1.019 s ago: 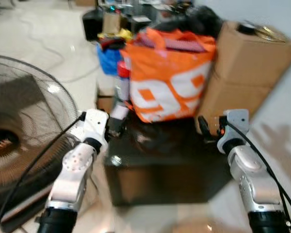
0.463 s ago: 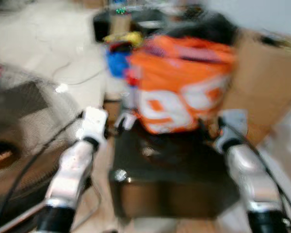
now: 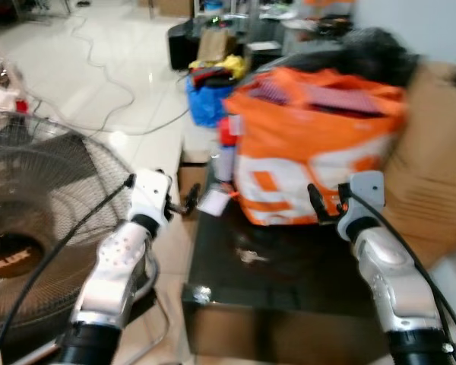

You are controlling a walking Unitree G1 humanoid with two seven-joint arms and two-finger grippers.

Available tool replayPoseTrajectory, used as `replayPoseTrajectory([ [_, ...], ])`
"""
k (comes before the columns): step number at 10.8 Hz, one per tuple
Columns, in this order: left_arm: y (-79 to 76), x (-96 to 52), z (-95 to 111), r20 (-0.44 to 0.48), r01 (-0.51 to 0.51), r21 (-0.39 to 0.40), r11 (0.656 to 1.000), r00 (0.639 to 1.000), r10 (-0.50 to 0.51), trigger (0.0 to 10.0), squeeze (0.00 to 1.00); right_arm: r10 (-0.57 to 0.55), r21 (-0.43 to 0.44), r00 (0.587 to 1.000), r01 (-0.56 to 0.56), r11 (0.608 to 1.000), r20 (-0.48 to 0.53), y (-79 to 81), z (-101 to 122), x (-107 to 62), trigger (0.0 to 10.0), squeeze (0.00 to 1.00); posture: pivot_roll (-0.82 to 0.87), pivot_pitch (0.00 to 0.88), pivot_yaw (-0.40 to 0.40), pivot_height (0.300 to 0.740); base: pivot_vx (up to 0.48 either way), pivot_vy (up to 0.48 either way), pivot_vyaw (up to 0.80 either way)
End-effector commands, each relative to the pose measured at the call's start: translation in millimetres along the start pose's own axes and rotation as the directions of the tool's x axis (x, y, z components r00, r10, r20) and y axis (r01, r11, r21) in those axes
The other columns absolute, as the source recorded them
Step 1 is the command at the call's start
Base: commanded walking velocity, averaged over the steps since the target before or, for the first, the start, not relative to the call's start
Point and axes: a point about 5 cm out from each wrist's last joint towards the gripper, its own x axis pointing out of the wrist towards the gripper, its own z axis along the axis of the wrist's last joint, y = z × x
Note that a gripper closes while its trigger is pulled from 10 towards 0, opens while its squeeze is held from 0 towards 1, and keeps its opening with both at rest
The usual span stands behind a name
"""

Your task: Hang keys on a hook

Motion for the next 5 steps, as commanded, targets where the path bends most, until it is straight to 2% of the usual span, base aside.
replayPoseTrajectory([
  [1, -2.5, 1.0, 1.9, 0.002, 0.013, 0.005, 1.000, 1.000, -0.013, 10.0, 0.00, -0.015, -0.007, 1.000, 0.016, 1.000, 0.016, -4.4, 4.0, 0.4, 10.0, 0.93, 0.01, 0.000, -0.031, 0.740, 0.000, 0.000, 0.00],
  [5, -2.8, 1.9, 1.6, -0.004, 0.018, 0.015, 1.000, 1.000, -0.018, 10.0, 0.00, -0.020, -0.007, 1.000, 0.021, 1.000, 0.017, -4.8, 3.2, 0.5, 10.0, 0.93, 0.01, 0.000, -0.030, 0.740, 0.000, 0.000, 0.00],
])
